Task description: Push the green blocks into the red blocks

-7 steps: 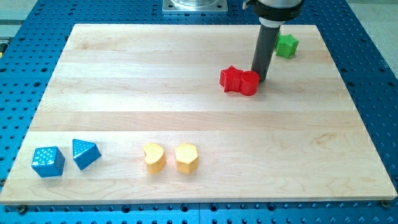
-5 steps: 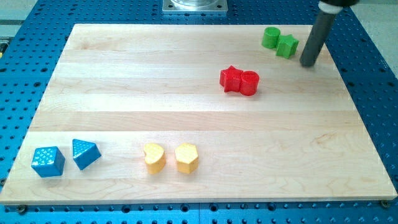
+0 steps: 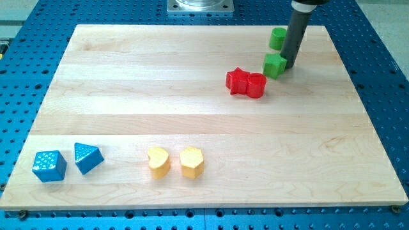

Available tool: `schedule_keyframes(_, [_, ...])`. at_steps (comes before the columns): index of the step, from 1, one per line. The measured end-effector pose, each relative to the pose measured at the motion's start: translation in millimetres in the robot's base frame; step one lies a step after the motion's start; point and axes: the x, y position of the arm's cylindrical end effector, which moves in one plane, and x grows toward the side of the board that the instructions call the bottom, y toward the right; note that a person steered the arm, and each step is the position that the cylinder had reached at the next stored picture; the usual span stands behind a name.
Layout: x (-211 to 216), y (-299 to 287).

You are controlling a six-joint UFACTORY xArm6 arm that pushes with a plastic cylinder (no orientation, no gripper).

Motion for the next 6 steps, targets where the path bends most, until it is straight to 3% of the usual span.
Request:
schedule_keyframes(1, [14.5, -14.3])
schedule_keyframes(3, [-7.1, -43.4])
schedule_keyframes(6, [16.9, -29.8])
